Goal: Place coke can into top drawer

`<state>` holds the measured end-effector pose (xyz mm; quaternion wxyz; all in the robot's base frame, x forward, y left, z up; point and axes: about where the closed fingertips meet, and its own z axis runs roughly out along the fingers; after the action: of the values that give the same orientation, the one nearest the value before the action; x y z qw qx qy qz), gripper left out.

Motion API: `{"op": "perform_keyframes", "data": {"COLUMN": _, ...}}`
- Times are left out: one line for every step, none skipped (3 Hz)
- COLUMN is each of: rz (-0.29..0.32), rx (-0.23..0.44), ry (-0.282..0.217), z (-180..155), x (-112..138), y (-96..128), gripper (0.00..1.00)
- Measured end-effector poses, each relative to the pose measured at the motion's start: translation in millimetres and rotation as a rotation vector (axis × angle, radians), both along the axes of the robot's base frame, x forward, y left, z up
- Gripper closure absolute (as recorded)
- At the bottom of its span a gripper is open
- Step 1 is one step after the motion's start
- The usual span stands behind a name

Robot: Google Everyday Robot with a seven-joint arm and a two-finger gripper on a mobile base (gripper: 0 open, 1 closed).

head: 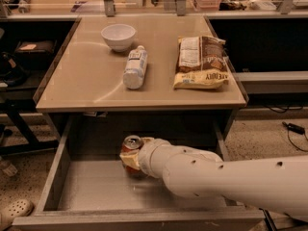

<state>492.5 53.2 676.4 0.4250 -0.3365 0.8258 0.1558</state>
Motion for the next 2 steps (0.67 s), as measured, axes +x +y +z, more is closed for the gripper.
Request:
{"op": "perform_keyframes", "data": {"rz": -0.042, "rx": -0.015, "ry": -0.011, "z": -14, "x": 9, "y": -9, "gripper": 1.0}}
{"op": "perform_keyframes", "data": {"rz": -0.072, "rx": -0.016, "ry": -0.016, "z": -26, "x": 14, "y": -9, "gripper": 1.0}}
